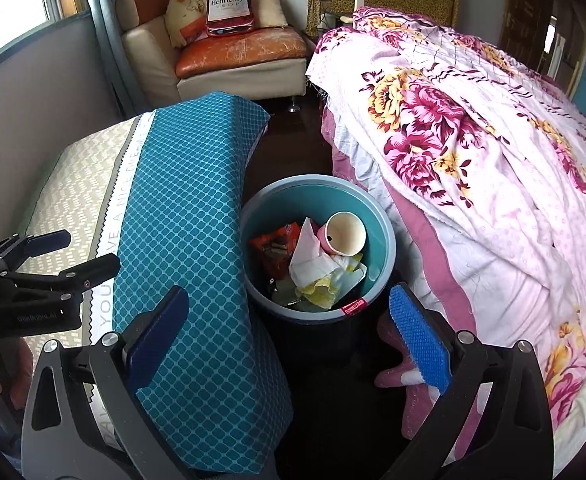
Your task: Collect trash
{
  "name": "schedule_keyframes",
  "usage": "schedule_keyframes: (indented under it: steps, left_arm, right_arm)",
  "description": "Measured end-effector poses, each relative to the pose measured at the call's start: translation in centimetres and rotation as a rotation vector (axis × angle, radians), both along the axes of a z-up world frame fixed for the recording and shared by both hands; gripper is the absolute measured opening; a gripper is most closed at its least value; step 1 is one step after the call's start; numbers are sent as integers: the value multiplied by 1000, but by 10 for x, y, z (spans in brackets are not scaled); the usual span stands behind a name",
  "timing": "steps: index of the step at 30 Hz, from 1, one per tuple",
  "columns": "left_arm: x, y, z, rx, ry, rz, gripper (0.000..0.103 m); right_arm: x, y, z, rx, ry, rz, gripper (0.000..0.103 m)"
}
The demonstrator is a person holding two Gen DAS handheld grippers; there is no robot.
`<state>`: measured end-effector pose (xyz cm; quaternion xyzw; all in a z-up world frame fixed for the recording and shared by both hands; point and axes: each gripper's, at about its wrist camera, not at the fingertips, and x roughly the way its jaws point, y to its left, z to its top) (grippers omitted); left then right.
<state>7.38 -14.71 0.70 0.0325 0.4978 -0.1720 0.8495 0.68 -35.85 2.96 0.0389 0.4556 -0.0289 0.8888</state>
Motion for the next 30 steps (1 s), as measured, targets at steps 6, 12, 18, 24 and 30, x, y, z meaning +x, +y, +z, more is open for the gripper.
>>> schedule_keyframes:
  steps: [6,12,18,24,30]
  left_arm:
    - [3,5,-8,17,2,18,99]
    - [12,8,-16,29,13,32,99]
    - [19,10,-21,35,21,40,99]
    - [24,11,-25,42,24,48,99]
    - [30,13,-29,43,28,56,99]
  right_arm:
    - [3,5,-5,-9,12,10,96]
    - [12,4,-12,5,34,4,96]
    - [22,3,-20,15,50,3,96]
    - [30,2,-26,27,64,0,96]
    - [36,0,-34,36,81,-3,96]
